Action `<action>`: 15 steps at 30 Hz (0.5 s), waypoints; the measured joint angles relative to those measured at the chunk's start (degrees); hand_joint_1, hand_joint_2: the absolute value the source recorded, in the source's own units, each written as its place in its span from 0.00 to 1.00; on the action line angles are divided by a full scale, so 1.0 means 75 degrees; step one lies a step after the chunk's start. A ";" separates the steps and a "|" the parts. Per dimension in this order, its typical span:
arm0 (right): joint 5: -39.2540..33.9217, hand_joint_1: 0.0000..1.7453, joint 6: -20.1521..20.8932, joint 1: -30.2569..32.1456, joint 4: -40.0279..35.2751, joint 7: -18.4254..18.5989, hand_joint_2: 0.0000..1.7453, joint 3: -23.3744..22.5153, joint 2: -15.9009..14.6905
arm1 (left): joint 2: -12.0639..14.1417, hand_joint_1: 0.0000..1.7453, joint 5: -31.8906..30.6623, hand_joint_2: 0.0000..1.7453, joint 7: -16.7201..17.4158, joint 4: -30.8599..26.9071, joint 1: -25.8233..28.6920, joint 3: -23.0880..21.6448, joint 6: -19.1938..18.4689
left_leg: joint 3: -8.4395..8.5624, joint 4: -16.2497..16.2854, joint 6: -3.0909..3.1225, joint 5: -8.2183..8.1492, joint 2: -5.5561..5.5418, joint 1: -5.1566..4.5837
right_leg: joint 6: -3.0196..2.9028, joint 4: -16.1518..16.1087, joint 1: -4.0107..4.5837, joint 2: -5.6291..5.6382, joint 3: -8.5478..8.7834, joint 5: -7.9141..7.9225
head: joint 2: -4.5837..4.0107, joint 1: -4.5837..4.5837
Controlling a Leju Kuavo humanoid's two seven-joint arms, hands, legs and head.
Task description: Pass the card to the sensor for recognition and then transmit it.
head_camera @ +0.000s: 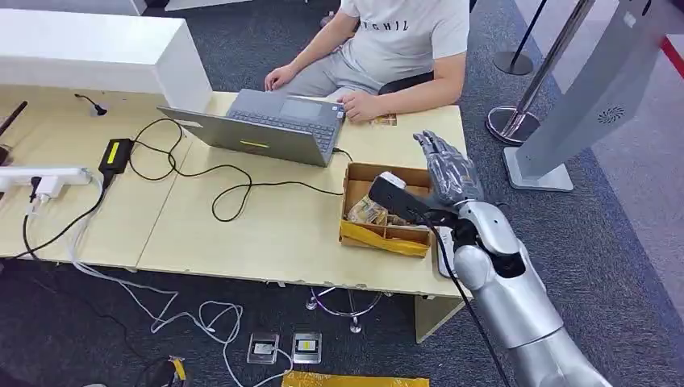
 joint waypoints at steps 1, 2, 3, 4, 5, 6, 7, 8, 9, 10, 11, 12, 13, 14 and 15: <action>-0.0015 0.00 0.0006 0.0018 0.0000 0.0009 1.00 0.0003 0.0000 | 0.0000 0.00 0.0000 0.00 0.0000 0.0000 0.0000 0.0000 0.0003 | 0.0000 0.0000 0.0000 0.0000 0.0000 0.0000 | 0.0000 0.0000 0.0000 -0.0001 0.0000 0.0000 | 0.0000 0.0000; -0.0015 0.00 0.0006 0.0039 0.0000 0.0009 1.00 0.0006 0.0000 | 0.0000 0.00 0.0000 0.00 0.0000 0.0000 0.0002 0.0000 0.0006 | 0.0000 0.0000 0.0000 0.0000 0.0000 0.0000 | 0.0000 0.0000 0.0000 -0.0001 0.0001 0.0000 | 0.0000 0.0000; -0.0017 0.00 0.0017 0.0060 0.0000 0.0009 1.00 0.0012 0.0000 | 0.0000 0.00 0.0000 0.00 0.0000 0.0000 0.0004 0.0000 0.0009 | -0.0001 0.0000 0.0000 0.0000 -0.0001 0.0000 | 0.0000 0.0000 0.0000 -0.0001 0.0001 0.0000 | 0.0000 0.0000; -0.0017 0.00 0.0049 0.0070 0.0000 0.0009 1.00 0.0024 0.0003 | 0.0000 0.00 0.0003 0.00 0.0000 0.0000 0.0005 0.0003 0.0015 | -0.0001 0.0000 0.0000 0.0000 -0.0001 0.0000 | 0.0000 0.0000 0.0000 0.0000 0.0000 0.0000 | 0.0000 0.0000; -0.0026 0.00 0.0084 0.0083 0.0000 0.0009 1.00 0.0035 0.0003 | 0.0000 0.00 0.0003 0.00 0.0000 0.0000 0.0006 0.0003 0.0020 | -0.0001 0.0000 0.0000 0.0000 -0.0001 0.0000 | 0.0000 0.0000 0.0000 0.0000 0.0000 0.0000 | 0.0000 0.0000; -0.0029 0.00 0.0090 0.0103 0.0000 0.0009 1.00 0.0044 0.0003 | 0.0000 0.00 0.0003 0.00 0.0000 0.0000 0.0006 0.0003 0.0020 | 0.0000 0.0000 0.0000 0.0000 -0.0001 0.0000 | 0.0000 0.0000 0.0000 0.0000 0.0000 0.0000 | -0.0003 0.0000; -0.0029 0.00 0.0087 0.0130 0.0003 0.0009 1.00 0.0053 0.0003 | 0.0000 0.00 0.0000 0.00 -0.0003 0.0000 0.0006 0.0003 0.0020 | -0.0001 0.0000 0.0000 0.0000 -0.0001 0.0000 | 0.0000 0.0000 0.0000 -0.0001 0.0000 0.0000 | 0.0000 0.0000; -0.0029 0.00 0.0073 0.0163 0.0009 0.0009 1.00 0.0061 0.0003 | 0.0000 0.00 -0.0006 0.00 0.0000 0.0000 0.0007 0.0003 0.0020 | -0.0001 0.0000 0.0000 0.0000 -0.0001 0.0000 | 0.0000 0.0000 0.0000 -0.0002 0.0000 0.0000 | 0.0000 0.0000; -0.0032 0.00 0.0055 0.0195 0.0029 0.0009 1.00 0.0067 0.0003 | 0.0000 0.00 -0.0017 0.00 0.0000 0.0000 0.0008 0.0003 0.0017 | -0.0001 0.0000 0.0000 0.0000 -0.0001 0.0000 | 0.0000 0.0000 0.0000 -0.0002 0.0000 0.0000 | -0.0003 0.0000; -0.0038 0.00 0.0044 0.0223 0.0047 0.0012 1.00 0.0070 0.0003 | 0.0000 0.00 -0.0020 0.00 0.0000 0.0000 0.0007 0.0003 0.0017 | -0.0001 0.0000 0.0000 0.0000 -0.0001 0.0000 | 0.0000 0.0000 0.0000 -0.0002 -0.0001 0.0000 | 0.0000 0.0000; -0.0041 0.00 0.0020 0.0251 0.0070 0.0020 1.00 0.0070 0.0003 | 0.0000 0.00 -0.0035 0.00 0.0000 0.0000 0.0007 0.0003 0.0018 | -0.0001 0.0000 0.0000 0.0000 -0.0001 0.0000 | 0.0000 0.0000 0.0000 -0.0002 0.0000 0.0000 | 0.0000 0.0000; -0.0053 0.00 -0.0006 0.0279 0.0090 0.0032 1.00 0.0070 0.0000 | 0.0000 0.00 -0.0046 0.00 0.0000 0.0000 0.0006 0.0003 0.0017 | -0.0001 0.0000 0.0000 0.0000 -0.0001 0.0000 | 0.0000 0.0000 0.0000 -0.0002 0.0000 0.0000 | 0.0000 0.0000; -0.0064 0.00 -0.0032 0.0303 0.0119 0.0032 1.00 0.0070 -0.0003 | 0.0000 0.00 -0.0052 0.00 0.0000 0.0000 0.0006 0.0003 0.0018 | -0.0001 -0.0001 0.0000 0.0000 -0.0001 0.0000 | 0.0000 0.0000 0.0000 -0.0001 -0.0001 0.0000 | 0.0000 0.0000; -0.0067 0.00 -0.0070 0.0327 0.0160 0.0035 1.00 0.0070 -0.0006 | 0.0000 0.00 -0.0061 0.00 0.0003 0.0000 0.0004 0.0003 0.0017 | -0.0001 -0.0001 0.0000 0.0000 -0.0001 0.0000 | 0.0000 0.0000 0.0000 -0.0001 0.0000 0.0000 | 0.0000 0.0000; -0.0070 0.00 -0.0128 0.0340 0.0212 0.0038 1.00 0.0070 -0.0009 | 0.0000 0.00 -0.0064 0.00 0.0009 0.0000 0.0002 0.0003 0.0017 | -0.0001 -0.0001 0.0000 0.0000 -0.0001 0.0000 | 0.0000 0.0000 0.0000 -0.0001 0.0000 0.0000 | 0.0000 0.0000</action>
